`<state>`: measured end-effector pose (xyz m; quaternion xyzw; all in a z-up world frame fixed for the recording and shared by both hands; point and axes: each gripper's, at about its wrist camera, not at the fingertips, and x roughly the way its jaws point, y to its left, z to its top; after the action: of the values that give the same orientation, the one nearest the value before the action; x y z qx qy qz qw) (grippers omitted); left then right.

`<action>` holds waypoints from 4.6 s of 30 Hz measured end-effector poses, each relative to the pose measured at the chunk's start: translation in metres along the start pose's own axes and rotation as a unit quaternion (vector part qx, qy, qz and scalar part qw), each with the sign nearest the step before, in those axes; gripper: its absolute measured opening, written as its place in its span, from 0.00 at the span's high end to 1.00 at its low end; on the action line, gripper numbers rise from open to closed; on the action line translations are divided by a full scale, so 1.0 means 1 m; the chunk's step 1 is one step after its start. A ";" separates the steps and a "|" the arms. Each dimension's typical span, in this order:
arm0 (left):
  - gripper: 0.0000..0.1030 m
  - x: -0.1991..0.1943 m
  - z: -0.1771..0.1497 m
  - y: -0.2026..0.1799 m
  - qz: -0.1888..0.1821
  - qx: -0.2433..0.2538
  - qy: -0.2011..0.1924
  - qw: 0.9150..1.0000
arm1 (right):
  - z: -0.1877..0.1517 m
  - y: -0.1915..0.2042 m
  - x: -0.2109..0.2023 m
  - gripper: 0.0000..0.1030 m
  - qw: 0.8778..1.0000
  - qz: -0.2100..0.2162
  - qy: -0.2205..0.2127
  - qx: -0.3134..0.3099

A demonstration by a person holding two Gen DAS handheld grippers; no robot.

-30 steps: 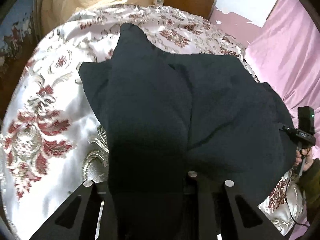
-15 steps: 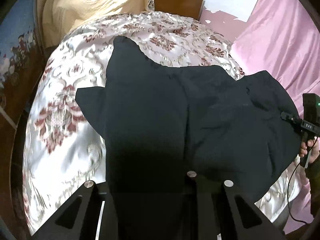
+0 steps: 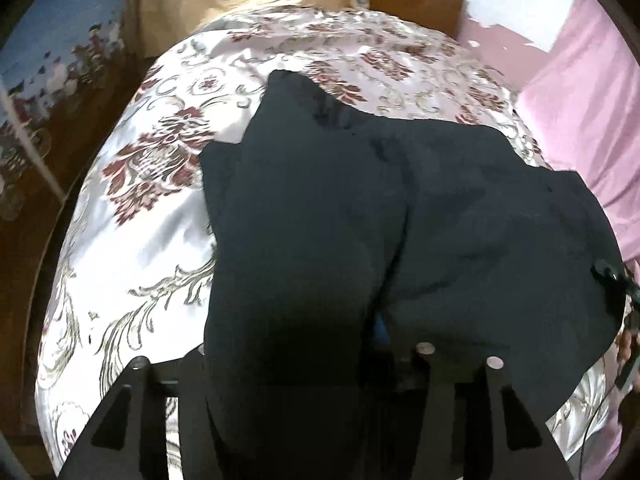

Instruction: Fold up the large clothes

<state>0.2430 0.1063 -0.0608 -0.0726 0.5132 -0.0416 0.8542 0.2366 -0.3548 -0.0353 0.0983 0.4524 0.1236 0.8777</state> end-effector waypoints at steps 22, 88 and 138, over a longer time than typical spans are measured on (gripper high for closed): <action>0.00 -0.101 -0.067 -0.039 0.045 0.015 -0.157 0.986 | -0.060 0.058 -0.084 0.02 0.981 -0.097 -0.168 -0.031; 0.00 -0.135 -0.234 -0.097 0.079 0.071 -0.335 0.936 | -0.233 0.168 -0.115 0.02 0.948 -0.085 -0.297 -0.078; 0.00 -0.138 -0.242 -0.112 0.082 0.075 -0.346 0.932 | -0.237 0.173 -0.114 0.01 0.949 -0.083 -0.295 -0.077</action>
<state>-0.0351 -0.0037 -0.0343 0.0241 0.1857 0.0178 0.9821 -0.0432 -0.2109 -0.0341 0.0251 0.1687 0.0504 0.9841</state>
